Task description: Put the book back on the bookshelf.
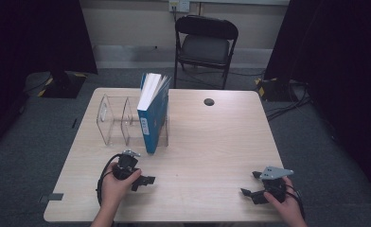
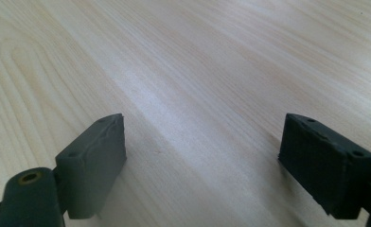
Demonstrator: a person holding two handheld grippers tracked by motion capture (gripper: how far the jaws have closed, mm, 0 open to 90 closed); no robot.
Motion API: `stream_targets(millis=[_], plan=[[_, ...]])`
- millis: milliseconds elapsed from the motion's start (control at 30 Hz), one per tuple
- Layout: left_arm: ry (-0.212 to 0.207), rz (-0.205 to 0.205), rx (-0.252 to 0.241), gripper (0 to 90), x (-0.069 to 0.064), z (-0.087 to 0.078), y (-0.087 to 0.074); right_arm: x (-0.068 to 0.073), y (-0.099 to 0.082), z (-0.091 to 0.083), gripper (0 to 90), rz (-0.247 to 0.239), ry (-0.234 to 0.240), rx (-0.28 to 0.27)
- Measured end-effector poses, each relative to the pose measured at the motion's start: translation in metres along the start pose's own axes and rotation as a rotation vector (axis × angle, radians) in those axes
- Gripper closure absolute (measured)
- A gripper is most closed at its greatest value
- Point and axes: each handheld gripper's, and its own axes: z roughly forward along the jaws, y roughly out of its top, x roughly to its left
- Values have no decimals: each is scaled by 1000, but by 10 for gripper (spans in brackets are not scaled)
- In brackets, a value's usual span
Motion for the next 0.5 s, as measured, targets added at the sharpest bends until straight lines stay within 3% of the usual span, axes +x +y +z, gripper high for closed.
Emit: stream_targets(millis=[133, 233, 333, 500], plan=[[11, 55, -15, 156, -3, 3, -3, 0, 0, 0, 146, -1, 0, 0], [53, 143, -31, 151, -8, 6, -7, 0, 0, 0, 146, 0, 0, 0], [78, 199, -57, 143, -11, 8, -11, 0, 0, 0, 146, 0, 0, 0], [104, 217, -106, 135, -14, 11, -19, 0, 0, 0, 146, 0, 0, 0]])
